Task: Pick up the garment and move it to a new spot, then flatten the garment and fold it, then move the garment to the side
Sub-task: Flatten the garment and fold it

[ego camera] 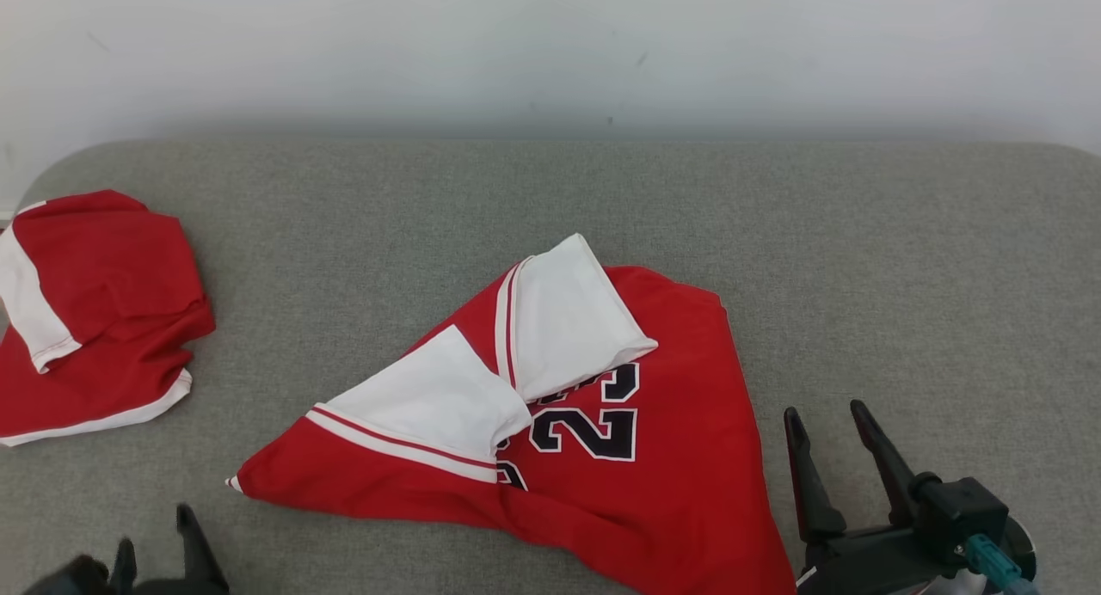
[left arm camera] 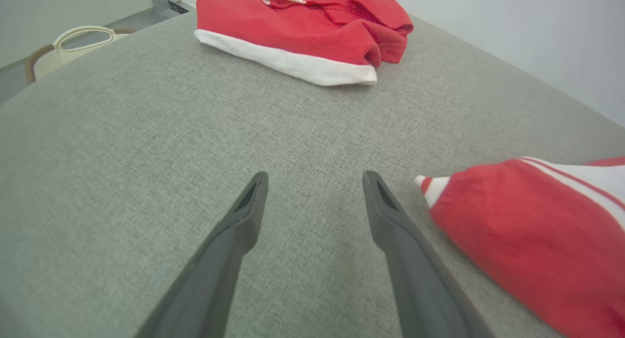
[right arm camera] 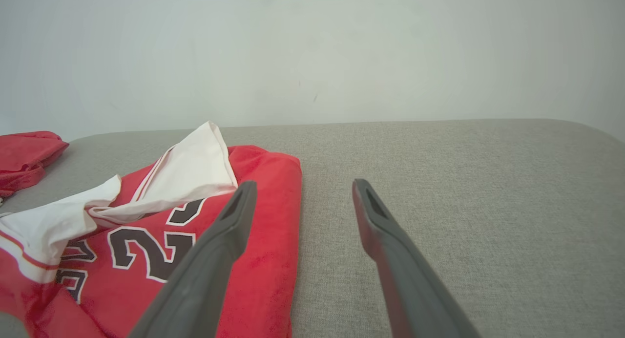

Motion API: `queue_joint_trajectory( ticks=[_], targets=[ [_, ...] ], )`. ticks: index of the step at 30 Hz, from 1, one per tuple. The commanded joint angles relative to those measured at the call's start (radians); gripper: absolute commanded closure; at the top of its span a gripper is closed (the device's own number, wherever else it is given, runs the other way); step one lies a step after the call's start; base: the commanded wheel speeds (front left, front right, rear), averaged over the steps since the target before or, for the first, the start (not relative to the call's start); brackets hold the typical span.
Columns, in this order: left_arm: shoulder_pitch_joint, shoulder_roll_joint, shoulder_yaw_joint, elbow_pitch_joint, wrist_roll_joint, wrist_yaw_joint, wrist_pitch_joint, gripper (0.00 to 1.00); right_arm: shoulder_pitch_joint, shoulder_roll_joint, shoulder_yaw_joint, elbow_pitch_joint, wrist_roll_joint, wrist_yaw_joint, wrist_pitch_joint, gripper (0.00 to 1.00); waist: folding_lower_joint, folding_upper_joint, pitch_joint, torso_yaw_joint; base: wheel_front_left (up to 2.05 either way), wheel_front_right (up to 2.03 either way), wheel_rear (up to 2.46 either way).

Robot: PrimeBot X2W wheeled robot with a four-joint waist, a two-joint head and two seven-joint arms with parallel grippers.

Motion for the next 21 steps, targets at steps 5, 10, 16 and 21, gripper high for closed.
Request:
queue_joint_trajectory(
  ticks=[5,10,16,21],
  targets=[
    [-0.090,0.059,-0.045,-0.093,0.068,-0.028,0.030,0.00,0.023,0.000,-0.005,-0.084,-0.034,-0.002,0.058,0.00,0.0001,0.0000,0.020,-0.004,0.00,0.00,0.00],
    [-0.272,0.087,-0.212,-0.145,0.182,-0.063,0.214,0.00,0.026,0.000,0.020,-0.154,-0.048,-0.002,0.117,0.00,0.0001,0.0000,0.031,-0.020,0.00,0.00,0.00],
    [-0.476,0.077,-0.408,-0.013,0.283,-0.152,0.478,0.00,0.012,-0.001,0.060,-0.194,-0.021,-0.002,0.141,0.00,0.0001,0.0000,0.053,-0.075,0.00,0.00,0.00],
    [-0.567,0.072,-0.474,0.095,0.330,-0.182,0.569,0.00,0.009,0.000,0.065,-0.196,-0.005,-0.002,0.136,0.00,0.0001,0.0000,0.079,-0.121,0.00,0.00,0.00]
  ],
)
